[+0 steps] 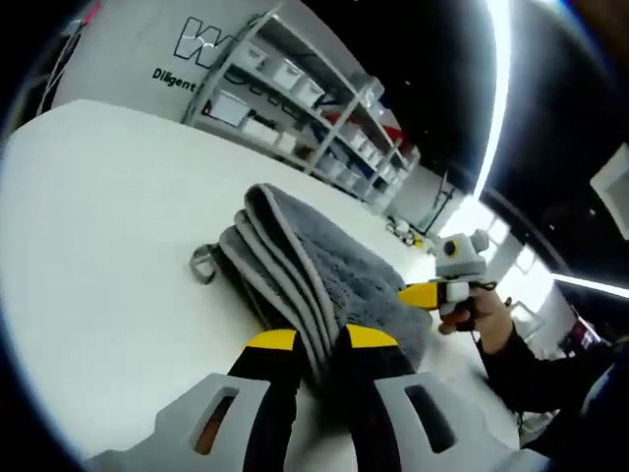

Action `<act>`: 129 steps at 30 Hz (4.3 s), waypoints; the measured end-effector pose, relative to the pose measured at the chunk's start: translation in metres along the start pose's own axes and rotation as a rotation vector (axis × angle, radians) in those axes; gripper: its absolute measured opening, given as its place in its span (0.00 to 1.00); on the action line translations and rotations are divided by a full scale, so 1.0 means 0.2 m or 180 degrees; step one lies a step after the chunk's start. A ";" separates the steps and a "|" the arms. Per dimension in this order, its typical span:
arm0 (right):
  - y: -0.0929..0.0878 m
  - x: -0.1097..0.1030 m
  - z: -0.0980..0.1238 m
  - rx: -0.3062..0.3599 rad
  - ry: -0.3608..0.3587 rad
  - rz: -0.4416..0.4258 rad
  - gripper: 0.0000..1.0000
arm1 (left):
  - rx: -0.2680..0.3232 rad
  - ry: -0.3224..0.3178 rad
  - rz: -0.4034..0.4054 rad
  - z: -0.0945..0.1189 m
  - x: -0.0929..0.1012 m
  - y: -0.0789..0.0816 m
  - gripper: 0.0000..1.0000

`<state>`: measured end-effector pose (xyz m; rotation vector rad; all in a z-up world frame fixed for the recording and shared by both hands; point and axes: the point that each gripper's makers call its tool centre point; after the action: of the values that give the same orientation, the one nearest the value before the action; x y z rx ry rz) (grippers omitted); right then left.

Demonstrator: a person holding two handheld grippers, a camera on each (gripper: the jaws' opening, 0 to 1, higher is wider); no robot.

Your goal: Open the folded towel by lifting each exposed corner and separating the folded layers until the towel lies flat within the target outline without major curled edges

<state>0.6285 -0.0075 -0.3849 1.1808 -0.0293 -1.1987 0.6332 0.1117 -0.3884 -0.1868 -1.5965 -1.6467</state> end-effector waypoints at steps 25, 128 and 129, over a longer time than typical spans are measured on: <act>-0.01 -0.01 0.02 0.0114 0.0010 0.0284 0.14 | 0.0056 -0.0083 -0.0023 -0.01 0.12 -0.09 0.10; -0.46 -0.25 0.46 0.0128 -0.0030 0.0949 0.08 | -0.0297 -0.0350 -0.0707 0.09 0.56 -0.41 0.05; -0.47 -0.25 0.47 0.0113 -0.0020 0.0966 0.08 | -0.0318 -0.0351 -0.0727 0.10 0.57 -0.42 0.05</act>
<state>0.4884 -0.0253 -0.3821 1.1565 -0.2277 -0.9372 0.4974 0.0675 -0.3783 -0.1534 -1.6688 -1.9228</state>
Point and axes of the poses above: the point that each gripper's makers call its tool centre point, and the gripper's own axes: z roughly backward along the fingers, x roughly to its right, y roughly out of its top, and after that the axes turned 11 degrees about -y, right-handed
